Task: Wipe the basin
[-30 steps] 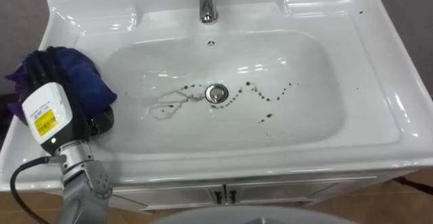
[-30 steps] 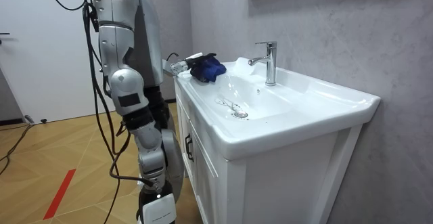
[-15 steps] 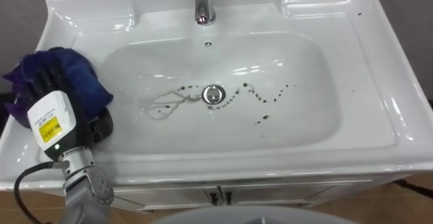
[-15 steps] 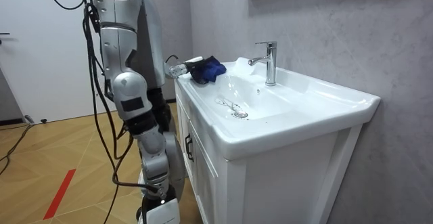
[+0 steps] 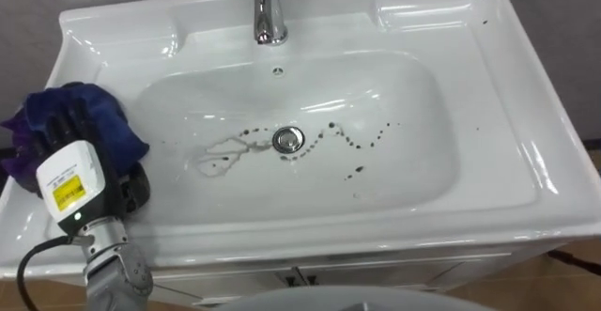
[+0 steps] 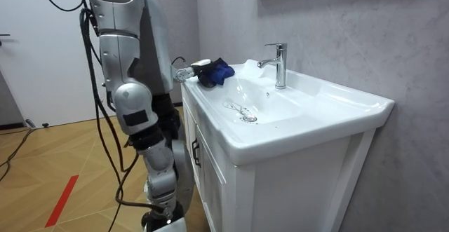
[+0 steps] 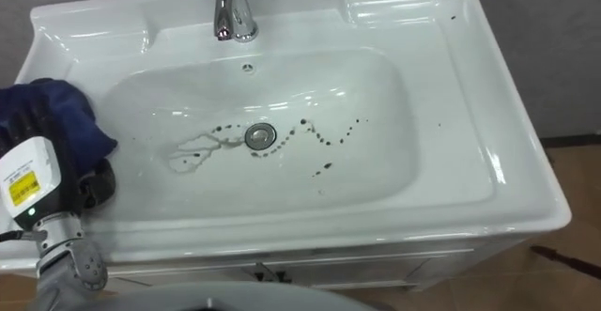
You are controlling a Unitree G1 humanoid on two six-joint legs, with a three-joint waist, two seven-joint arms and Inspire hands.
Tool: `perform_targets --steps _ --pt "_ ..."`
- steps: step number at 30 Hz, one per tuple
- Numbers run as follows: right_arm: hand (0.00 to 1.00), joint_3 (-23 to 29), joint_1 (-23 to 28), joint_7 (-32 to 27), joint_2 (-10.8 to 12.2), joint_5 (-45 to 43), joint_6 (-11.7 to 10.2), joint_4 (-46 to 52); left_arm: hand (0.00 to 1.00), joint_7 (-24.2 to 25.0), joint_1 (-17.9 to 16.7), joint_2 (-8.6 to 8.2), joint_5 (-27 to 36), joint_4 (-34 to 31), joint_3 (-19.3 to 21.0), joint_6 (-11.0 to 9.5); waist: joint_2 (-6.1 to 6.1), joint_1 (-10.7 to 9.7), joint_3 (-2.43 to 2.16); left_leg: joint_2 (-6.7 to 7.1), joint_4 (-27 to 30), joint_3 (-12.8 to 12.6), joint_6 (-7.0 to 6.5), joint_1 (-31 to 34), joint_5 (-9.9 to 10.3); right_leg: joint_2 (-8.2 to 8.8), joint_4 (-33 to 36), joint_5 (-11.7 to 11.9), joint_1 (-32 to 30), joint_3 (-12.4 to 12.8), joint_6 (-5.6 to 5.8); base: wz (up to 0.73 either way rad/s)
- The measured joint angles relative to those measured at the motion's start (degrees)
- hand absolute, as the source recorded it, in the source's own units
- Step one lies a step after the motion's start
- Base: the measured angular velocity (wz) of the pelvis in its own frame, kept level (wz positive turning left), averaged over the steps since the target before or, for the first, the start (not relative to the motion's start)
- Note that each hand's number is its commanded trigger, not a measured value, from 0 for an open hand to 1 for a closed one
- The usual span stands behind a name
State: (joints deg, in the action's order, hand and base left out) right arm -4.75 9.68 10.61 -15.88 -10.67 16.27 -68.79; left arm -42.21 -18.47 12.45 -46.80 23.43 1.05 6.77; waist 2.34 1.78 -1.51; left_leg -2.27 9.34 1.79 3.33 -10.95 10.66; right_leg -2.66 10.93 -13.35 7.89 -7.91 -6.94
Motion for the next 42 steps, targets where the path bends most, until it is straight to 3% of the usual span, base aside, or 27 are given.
perform_targets --steps 8,26,35,40,41,42 --pt "0.0 1.7 0.8 0.3 -0.5 -2.2 2.0 0.3 0.0 0.2 0.1 0.0 0.0 2.0 1.5 0.0 -0.04 -0.3 -0.03 -0.05 -0.7 -0.1 0.48 -0.3 -1.1 -0.01 0.9 -0.4 -0.5 0.8 -0.77 -0.05" --pt "0.0 3.7 0.1 -1.8 -0.4 -2.6 2.1 0.2 0.0 1.6 0.9 -0.17 2.3 3.0 2.2 0.0 0.11 -1.3 -0.15 -0.11 -0.9 -0.1 0.53 -0.1 -1.5 0.07 1.6 -0.3 -0.7 -0.2 -0.91 0.01" --pt "0.0 3.8 0.6 -3.6 -0.5 -2.5 2.2 -0.1 0.0 3.1 1.0 -0.55 4.8 4.0 2.2 0.0 1.1 -1.0 -0.61 -0.18 -0.6 0.0 0.53 -0.1 -1.5 0.01 1.7 -0.3 -0.7 0.0 -0.97 0.0" --pt "0.0 3.8 0.5 -3.6 -0.5 -1.3 2.2 -0.1 0.0 4.2 1.3 -0.55 6.9 4.0 2.2 0.0 1.24 -1.0 -0.58 -0.24 -0.7 0.1 0.53 -0.2 -1.5 -0.02 1.8 -0.3 -0.8 -0.1 -0.99 0.0" --pt "0.0 3.8 0.6 -3.6 -0.5 -1.0 2.2 -0.1 0.03 4.5 1.4 -0.55 6.9 4.0 2.2 0.0 1.28 -1.0 -0.55 -0.24 -0.7 0.1 0.53 -0.2 -1.5 -0.02 1.8 -0.3 -0.9 -0.1 -0.99 0.0" --pt "0.0 4.1 0.6 -3.5 -0.5 -0.8 2.2 -0.1 0.49 5.0 1.6 -0.55 7.0 4.0 2.2 0.0 1.32 -1.0 -0.53 -0.24 -0.8 0.0 0.53 -0.2 -1.5 -0.01 1.8 -0.3 -1.0 -0.1 -0.99 0.0"
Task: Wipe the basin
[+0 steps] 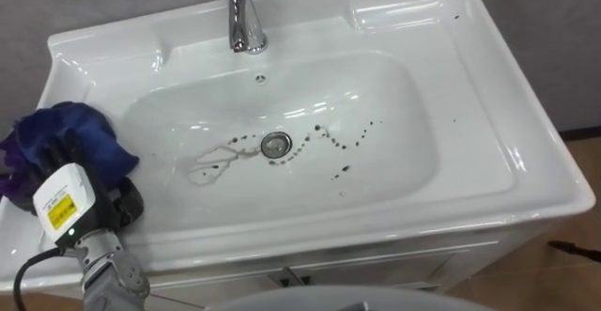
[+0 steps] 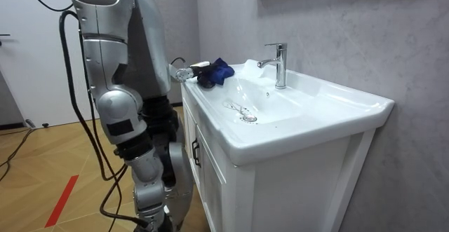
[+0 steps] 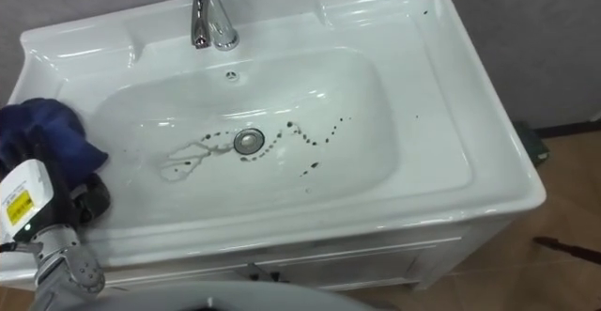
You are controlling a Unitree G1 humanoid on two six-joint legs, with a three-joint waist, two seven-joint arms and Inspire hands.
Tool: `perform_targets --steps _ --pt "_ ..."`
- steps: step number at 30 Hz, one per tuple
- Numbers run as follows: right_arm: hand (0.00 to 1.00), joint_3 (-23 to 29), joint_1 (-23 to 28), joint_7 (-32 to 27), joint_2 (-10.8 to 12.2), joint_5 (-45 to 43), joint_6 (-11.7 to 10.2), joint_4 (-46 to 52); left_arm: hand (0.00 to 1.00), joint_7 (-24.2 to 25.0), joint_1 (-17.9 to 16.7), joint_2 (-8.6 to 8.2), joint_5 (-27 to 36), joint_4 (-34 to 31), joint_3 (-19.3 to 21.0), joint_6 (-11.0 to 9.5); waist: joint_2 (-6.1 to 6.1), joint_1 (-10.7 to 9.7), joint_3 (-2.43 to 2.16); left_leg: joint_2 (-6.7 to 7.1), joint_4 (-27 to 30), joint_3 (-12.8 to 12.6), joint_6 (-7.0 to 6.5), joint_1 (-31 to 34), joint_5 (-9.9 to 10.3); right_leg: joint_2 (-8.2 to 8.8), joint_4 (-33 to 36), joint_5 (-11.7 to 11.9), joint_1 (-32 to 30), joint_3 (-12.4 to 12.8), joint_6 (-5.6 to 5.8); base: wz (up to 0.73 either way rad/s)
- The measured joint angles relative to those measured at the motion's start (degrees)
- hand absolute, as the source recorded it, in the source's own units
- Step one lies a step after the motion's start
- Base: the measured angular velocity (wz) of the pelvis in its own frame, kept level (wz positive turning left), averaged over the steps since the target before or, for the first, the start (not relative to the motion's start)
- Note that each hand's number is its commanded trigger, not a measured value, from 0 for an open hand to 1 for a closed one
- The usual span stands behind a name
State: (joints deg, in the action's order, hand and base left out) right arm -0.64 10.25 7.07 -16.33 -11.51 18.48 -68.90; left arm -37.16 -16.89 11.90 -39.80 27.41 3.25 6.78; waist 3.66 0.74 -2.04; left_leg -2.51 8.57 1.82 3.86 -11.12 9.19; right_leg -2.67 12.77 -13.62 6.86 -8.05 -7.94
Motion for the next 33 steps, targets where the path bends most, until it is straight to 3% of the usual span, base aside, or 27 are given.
perform_targets --steps 1,2,6,16,24,33 --pt "0.0 0.3 0.0 0.0 0.0 0.0 0.0 0.0 0.96 0.3 0.1 0.0 0.3 0.0 0.0 0.0 0.0 0.0 0.0 0.0 0.0 0.0 0.0 0.0 0.0 0.0 0.0 0.0 -0.1 0.0 0.0 0.0" --pt "0.0 1.4 -0.1 0.0 0.0 0.0 0.0 -0.1 1.0 0.5 0.5 0.0 1.0 0.0 0.0 0.0 -0.01 0.1 0.0 0.03 0.1 0.0 0.0 0.2 0.0 0.02 0.0 -0.1 -0.3 0.0 -0.09 0.0" --pt "0.0 4.3 -0.2 -0.8 0.1 0.2 -0.1 -0.2 1.0 1.1 1.8 -0.01 1.0 -0.1 1.1 0.0 -0.01 0.8 0.01 -0.07 0.1 -0.1 -0.01 1.1 0.0 0.02 0.9 -0.3 -1.4 0.0 -0.42 0.0" --pt "0.0 4.3 -0.2 -2.8 0.1 0.7 -0.2 -0.1 1.0 -0.2 3.2 -0.16 0.9 -0.8 4.7 0.0 0.24 1.0 0.07 -0.06 0.0 -0.3 0.29 1.9 -0.7 -0.03 0.8 -0.3 -2.0 -0.5 -0.86 0.02" --pt "0.0 3.5 -0.3 -2.6 0.0 0.6 -0.1 0.0 1.0 0.1 3.4 0.08 2.2 0.3 11.2 0.1 0.29 1.2 0.08 0.06 0.0 -1.9 0.3 2.1 -0.7 -0.13 0.8 -0.5 -1.9 -0.4 -1.24 -0.01" --pt "0.0 1.9 0.0 -1.4 0.0 2.1 -1.2 0.8 1.0 1.2 4.3 0.17 6.1 1.0 12.3 0.1 0.51 1.0 0.19 0.14 -1.1 -3.3 0.31 1.4 -0.7 -0.24 0.5 -0.5 -1.2 -0.9 -1.24 0.03"
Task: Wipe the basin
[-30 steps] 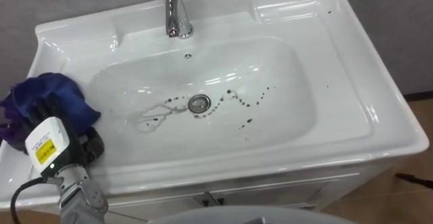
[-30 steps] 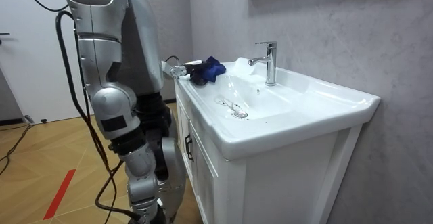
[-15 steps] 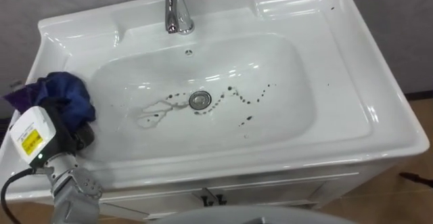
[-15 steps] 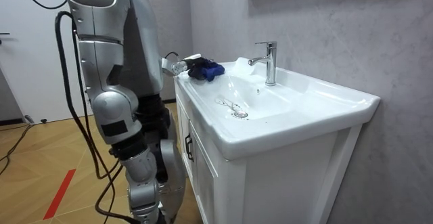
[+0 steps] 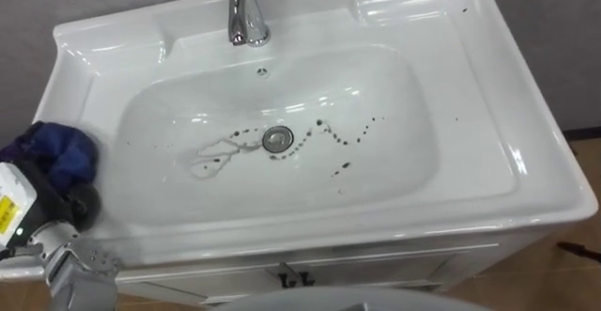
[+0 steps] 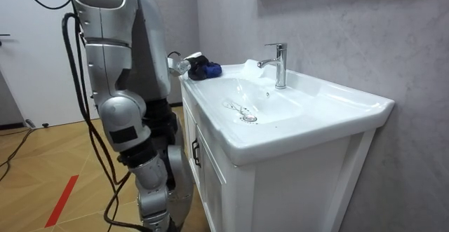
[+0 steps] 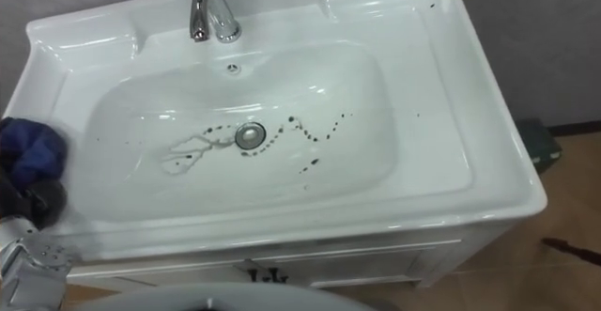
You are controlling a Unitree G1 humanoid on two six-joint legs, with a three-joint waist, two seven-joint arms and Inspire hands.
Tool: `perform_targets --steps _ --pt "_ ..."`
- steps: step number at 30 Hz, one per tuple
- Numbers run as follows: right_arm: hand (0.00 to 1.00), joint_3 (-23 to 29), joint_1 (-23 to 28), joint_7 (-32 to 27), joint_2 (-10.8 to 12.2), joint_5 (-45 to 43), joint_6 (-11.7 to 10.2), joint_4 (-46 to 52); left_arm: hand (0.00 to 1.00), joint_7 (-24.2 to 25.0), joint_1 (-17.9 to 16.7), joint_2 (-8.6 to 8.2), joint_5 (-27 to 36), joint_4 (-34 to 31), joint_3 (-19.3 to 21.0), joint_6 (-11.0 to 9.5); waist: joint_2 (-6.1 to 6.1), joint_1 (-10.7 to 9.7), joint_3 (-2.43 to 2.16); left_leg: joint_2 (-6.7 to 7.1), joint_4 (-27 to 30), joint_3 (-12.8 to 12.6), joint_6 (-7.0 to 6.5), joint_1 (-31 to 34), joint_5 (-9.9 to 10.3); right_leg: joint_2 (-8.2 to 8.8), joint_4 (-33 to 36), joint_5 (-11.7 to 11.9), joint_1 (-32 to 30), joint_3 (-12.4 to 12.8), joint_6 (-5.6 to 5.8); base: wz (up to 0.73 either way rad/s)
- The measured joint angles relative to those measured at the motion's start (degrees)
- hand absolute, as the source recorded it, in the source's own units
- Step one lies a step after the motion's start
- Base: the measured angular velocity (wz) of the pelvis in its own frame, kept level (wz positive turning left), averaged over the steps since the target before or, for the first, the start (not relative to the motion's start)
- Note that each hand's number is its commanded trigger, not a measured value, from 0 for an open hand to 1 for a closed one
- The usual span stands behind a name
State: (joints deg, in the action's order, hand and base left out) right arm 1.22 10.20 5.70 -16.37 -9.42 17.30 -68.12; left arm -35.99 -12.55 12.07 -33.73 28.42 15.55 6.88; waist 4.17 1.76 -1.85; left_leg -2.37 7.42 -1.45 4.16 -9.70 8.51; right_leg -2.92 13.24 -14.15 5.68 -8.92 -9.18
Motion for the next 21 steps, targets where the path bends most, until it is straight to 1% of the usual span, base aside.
perform_targets --steps 1,3,10,11,12,13,15,16,17,19,21 --pt "0.0 0.0 0.1 0.1 0.0 0.4 -0.2 0.0 1.0 0.2 0.0 0.07 0.8 0.0 0.0 0.0 0.02 -0.1 0.01 0.02 0.0 0.0 0.0 -0.2 0.0 0.01 -0.2 0.0 0.2 0.0 0.0 0.0" --pt "0.0 0.0 0.1 0.7 0.2 0.6 -0.9 0.2 1.0 0.8 0.4 0.4 4.2 0.0 0.1 0.0 0.05 -0.3 0.04 0.04 0.1 0.1 -0.01 -0.5 0.0 0.04 -0.6 0.0 0.6 -0.2 0.02 0.03" --pt "0.0 -0.1 -1.0 1.3 0.4 0.7 -1.7 0.2 1.0 3.1 2.1 0.48 8.3 -1.0 0.0 0.0 -0.07 -0.6 0.14 0.1 0.3 0.2 -0.02 0.1 0.0 0.26 -0.5 0.0 0.6 -1.8 0.05 0.14" --pt "0.0 -0.5 -1.3 1.2 0.5 1.7 -2.0 0.1 1.0 3.2 2.5 0.46 9.8 -2.1 0.0 0.0 -0.3 -1.1 0.4 0.1 0.3 0.4 -0.02 0.2 0.0 0.31 -0.6 0.0 0.7 -2.4 0.08 0.2" --pt "0.0 -1.1 -1.5 1.0 0.5 2.3 -2.7 0.1 1.0 3.2 2.8 0.43 11.3 -3.0 -0.1 0.0 -0.4 -1.4 0.91 0.09 0.3 0.4 -0.02 0.3 0.0 0.29 -0.6 -0.1 0.7 -2.5 0.11 0.18" --pt "0.0 -1.2 -1.6 0.9 0.5 2.3 -3.0 0.0 1.0 3.2 2.8 0.42 12.0 -3.4 -0.1 -0.1 -0.38 -1.4 1.12 0.09 0.4 0.4 -0.02 0.5 0.0 0.29 -0.6 -0.1 0.5 -2.5 0.11 0.09" --pt "0.0 -1.2 -1.8 0.8 0.5 2.3 -3.8 0.0 1.0 3.2 2.8 0.4 15.2 -5.1 -0.1 -0.6 -0.39 -1.6 1.17 0.09 0.6 0.4 -0.02 1.7 0.0 0.37 -0.5 -0.1 -0.7 -3.0 0.12 0.1" --pt "0.0 -1.2 -1.8 0.8 0.5 2.3 -4.0 0.0 1.0 3.3 2.8 0.4 15.8 -5.5 -0.1 -0.6 -0.4 -1.7 1.2 0.08 0.5 0.4 -0.02 2.0 0.0 0.38 -0.5 0.0 -0.8 -3.2 0.12 0.17" --pt "0.0 -1.2 -1.7 0.8 0.5 2.3 -4.1 -0.1 1.0 3.7 2.8 0.4 16.2 -6.0 -0.1 -0.8 -0.45 -1.7 1.33 0.08 0.4 0.3 -0.03 2.2 0.0 0.41 -0.5 0.0 -0.9 -3.6 0.13 0.18" --pt "0.0 -1.4 -1.7 0.9 0.5 2.3 -4.5 -0.5 1.0 4.0 2.8 0.39 16.2 -6.2 -0.2 -1.3 -0.5 -1.7 1.36 0.1 0.4 0.2 -0.03 2.2 0.0 0.48 -0.6 0.0 -0.9 -3.9 0.14 0.11" --pt "0.0 -2.7 -1.9 1.6 0.5 2.3 -5.8 -0.4 1.0 4.0 2.8 0.4 16.7 -7.2 -0.3 -1.3 -0.68 -1.6 1.51 0.1 0.4 0.1 -0.03 2.2 0.0 0.47 -0.7 0.0 -0.9 -3.9 0.14 0.0"
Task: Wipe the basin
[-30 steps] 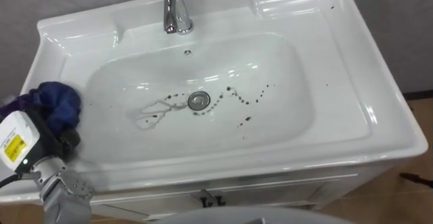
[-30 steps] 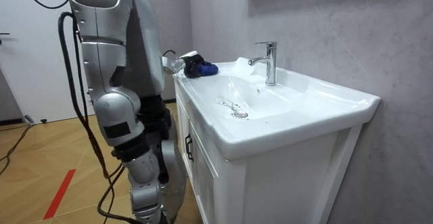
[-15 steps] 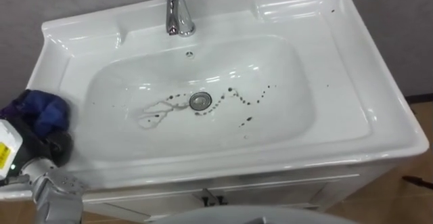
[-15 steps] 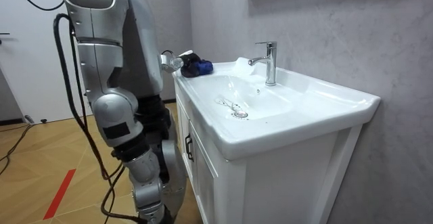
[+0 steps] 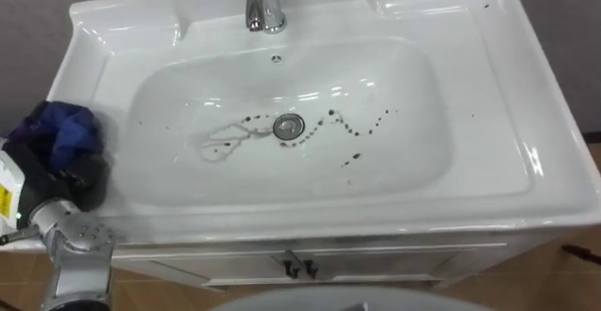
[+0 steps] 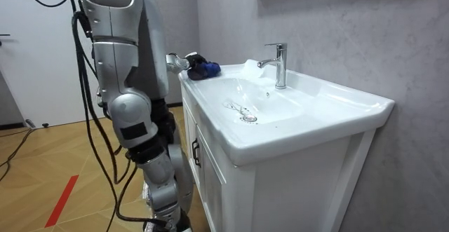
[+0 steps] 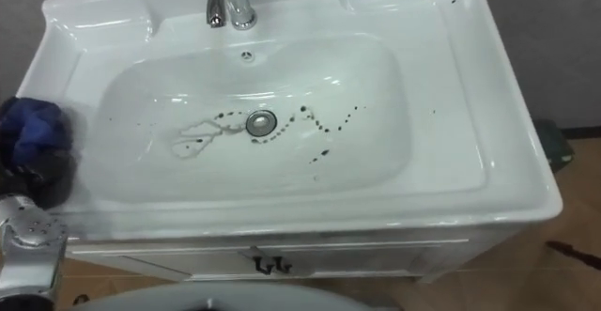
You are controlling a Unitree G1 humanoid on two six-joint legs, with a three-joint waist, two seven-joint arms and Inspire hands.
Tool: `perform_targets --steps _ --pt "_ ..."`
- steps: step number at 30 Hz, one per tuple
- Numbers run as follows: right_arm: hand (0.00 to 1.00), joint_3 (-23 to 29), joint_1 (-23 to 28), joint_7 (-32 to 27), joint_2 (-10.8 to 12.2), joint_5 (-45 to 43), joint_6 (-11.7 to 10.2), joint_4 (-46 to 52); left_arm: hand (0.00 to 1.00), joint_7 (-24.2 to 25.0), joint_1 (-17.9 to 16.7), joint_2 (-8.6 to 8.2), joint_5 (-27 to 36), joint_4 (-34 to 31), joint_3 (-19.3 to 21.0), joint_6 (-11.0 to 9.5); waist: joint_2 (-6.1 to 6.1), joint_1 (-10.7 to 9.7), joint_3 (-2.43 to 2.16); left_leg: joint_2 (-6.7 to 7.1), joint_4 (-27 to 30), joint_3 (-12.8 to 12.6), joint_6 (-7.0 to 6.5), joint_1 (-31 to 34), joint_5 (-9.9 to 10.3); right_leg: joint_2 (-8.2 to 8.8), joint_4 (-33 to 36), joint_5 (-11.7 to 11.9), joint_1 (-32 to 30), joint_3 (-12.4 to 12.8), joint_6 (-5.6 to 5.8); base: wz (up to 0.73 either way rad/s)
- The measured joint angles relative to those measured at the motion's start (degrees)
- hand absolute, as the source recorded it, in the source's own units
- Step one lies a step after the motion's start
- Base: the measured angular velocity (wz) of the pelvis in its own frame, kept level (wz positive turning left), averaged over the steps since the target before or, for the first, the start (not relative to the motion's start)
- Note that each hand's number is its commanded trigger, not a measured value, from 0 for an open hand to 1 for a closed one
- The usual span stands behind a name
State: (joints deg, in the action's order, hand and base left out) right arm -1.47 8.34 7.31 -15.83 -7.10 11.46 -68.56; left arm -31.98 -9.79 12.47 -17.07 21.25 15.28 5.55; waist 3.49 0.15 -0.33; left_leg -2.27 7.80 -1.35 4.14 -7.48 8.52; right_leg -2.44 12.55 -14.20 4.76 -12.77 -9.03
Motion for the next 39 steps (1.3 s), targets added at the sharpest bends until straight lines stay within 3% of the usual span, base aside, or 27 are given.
perform_targets --steps 7,13,20,29,39 --pt "0.0 -1.2 -0.3 0.9 1.0 -0.7 -1.7 -0.7 1.0 1.8 0.0 -0.72 2.9 -7.5 -2.7 0.3 -0.94 -0.4 0.94 -0.05 0.0 -0.8 0.01 0.1 0.0 -0.01 0.0 0.0 -0.4 0.3 0.01 -0.02" --pt "0.0 -1.3 0.4 1.6 1.9 -0.3 -2.2 -1.0 1.0 1.7 0.2 -0.75 2.7 -15.3 -4.4 -0.2 -1.47 -2.8 0.65 -0.04 -0.2 -1.6 -0.02 0.0 0.1 -0.08 0.5 0.1 -0.7 2.0 0.17 -0.16" --pt "0.0 -1.8 0.1 1.7 2.2 -0.4 -2.7 -4.2 1.0 1.6 1.5 -0.74 -0.7 -19.5 -7.7 -1.5 -1.22 -4.8 0.75 -0.2 -0.5 -1.8 -0.58 -1.7 0.8 -0.35 0.6 0.3 0.3 3.5 0.48 -0.14" --pt "0.0 -1.9 0.1 2.1 2.4 -0.7 -2.7 -5.1 1.0 1.0 2.6 -0.74 -1.1 -19.6 -8.8 -3.2 -0.81 -4.6 0.93 -0.94 -0.4 -1.9 -0.37 -2.3 2.0 -0.86 1.0 0.7 0.0 4.8 1.06 -0.07" --pt "0.0 -2.3 0.7 2.4 2.6 -0.7 -2.8 -5.4 1.0 -1.3 2.5 -0.09 -12.8 -19.7 -8.8 -3.3 -0.09 -4.5 0.89 -0.07 0.0 -1.7 -0.62 -1.5 2.1 -0.57 0.1 1.2 -0.7 5.3 1.83 -0.02"
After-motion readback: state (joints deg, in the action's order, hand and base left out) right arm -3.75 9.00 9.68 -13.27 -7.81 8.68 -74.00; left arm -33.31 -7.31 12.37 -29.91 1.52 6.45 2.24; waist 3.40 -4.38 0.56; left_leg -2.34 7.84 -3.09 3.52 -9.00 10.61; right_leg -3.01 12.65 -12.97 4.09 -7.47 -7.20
